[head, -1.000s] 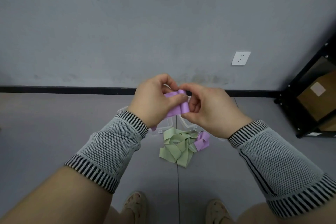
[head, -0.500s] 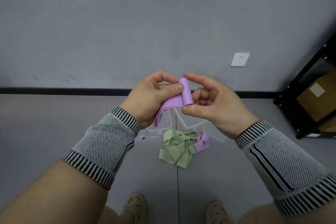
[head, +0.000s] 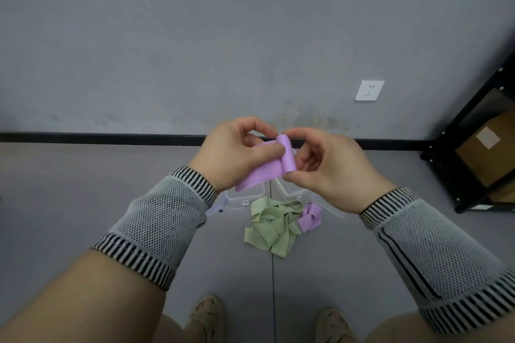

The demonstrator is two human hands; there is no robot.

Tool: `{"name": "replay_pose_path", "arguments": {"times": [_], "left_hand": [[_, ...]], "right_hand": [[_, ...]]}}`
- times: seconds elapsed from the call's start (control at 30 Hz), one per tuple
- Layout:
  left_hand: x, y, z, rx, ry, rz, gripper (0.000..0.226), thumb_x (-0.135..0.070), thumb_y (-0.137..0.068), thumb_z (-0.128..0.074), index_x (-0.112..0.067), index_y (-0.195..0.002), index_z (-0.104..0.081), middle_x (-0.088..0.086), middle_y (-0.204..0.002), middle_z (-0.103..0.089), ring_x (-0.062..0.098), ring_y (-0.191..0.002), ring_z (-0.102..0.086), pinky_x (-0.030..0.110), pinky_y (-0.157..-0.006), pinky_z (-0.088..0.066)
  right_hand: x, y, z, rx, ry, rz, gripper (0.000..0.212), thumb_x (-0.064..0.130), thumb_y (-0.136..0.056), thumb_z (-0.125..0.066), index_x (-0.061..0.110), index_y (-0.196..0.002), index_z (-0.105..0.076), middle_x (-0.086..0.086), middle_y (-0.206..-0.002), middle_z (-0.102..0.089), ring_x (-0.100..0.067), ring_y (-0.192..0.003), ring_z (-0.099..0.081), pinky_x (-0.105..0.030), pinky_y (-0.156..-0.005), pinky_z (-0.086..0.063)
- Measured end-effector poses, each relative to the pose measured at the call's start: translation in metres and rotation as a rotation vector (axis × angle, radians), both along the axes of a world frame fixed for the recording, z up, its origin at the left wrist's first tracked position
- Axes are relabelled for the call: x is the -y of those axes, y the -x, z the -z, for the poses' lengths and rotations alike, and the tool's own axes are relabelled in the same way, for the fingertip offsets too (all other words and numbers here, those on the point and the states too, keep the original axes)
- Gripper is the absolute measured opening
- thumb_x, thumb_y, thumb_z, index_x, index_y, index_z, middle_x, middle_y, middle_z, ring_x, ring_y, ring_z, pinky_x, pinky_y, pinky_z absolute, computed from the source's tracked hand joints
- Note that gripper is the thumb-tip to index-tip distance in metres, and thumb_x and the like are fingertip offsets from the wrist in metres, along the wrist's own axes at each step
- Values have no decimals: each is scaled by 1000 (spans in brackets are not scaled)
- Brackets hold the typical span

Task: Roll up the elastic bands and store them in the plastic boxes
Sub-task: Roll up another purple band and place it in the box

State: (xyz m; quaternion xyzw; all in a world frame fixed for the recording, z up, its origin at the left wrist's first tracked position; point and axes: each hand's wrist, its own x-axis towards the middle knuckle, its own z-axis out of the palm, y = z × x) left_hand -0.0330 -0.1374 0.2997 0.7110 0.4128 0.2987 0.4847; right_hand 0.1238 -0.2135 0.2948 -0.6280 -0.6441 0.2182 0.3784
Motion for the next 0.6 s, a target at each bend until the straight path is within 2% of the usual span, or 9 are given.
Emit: {"name": "replay_pose_path", "arguments": {"times": [0.1,0.23,0.33,0.4,0.5,0.57,0.6], "left_hand": [[1,-2,2,-78,-113,-44,14,-24,-74,-77,-23,-83,-67,3,-75,-71,10,-65,-62,28,-66,-53],[0,-3,2,-90,-160,-76,14,-25,-72,-78,-26,-79,-66,0,-74,-71,12,-69,-64,30,-70,-53],[1,-3,2,-103,-182,-76,14,-24,-72,-78,-23,-78,-66,-2,-75,-71,11,-70,-64,24,-67,-51],[1,-4,2,-90,-174,-66,14,-22,-72,-78,-18,-79,-67,2,-77,-71,10,-69,-63,22,-65,-50],[0,-4,0,-48,-141,-49,15,-20,-73,-78,-15,-81,-67,6,-81,-71,10,-69,-62,24,-66,-51],[-1,-4,1,-44,-132,-43,14,-20,-74,-78,-15,-81,-67,8,-81,-72,13,-71,-64,28,-70,-53],[-2,-4,1,-45,-125,-40,15,-21,-74,-78,-15,-82,-67,8,-81,-72,17,-73,-66,31,-72,-53]], "right_hand": [[-1,7,1,197,-53,26,29,26,-83,-67,26,-112,-62,7,-64,-62,-5,-64,-58,-17,-65,-47],[-3,9,-2,270,-90,36,22,31,-89,-60,25,-109,-62,6,-62,-62,-6,-67,-57,-18,-64,-45],[-3,9,-1,297,-88,31,21,31,-88,-61,25,-108,-62,7,-62,-62,-8,-65,-58,-17,-63,-45],[-3,6,0,257,-78,27,25,27,-84,-66,25,-109,-61,8,-63,-62,-7,-64,-58,-16,-64,-46],[-2,3,3,95,-26,-10,51,15,-73,-77,26,-119,-57,9,-67,-61,-4,-63,-58,-12,-66,-47],[-1,2,4,-20,27,-26,64,16,-69,-82,30,-125,-52,7,-71,-61,-2,-62,-57,-11,-66,-46],[-2,3,5,-73,45,-26,63,19,-69,-82,31,-124,-53,7,-72,-61,-1,-61,-56,-12,-66,-46]]}}
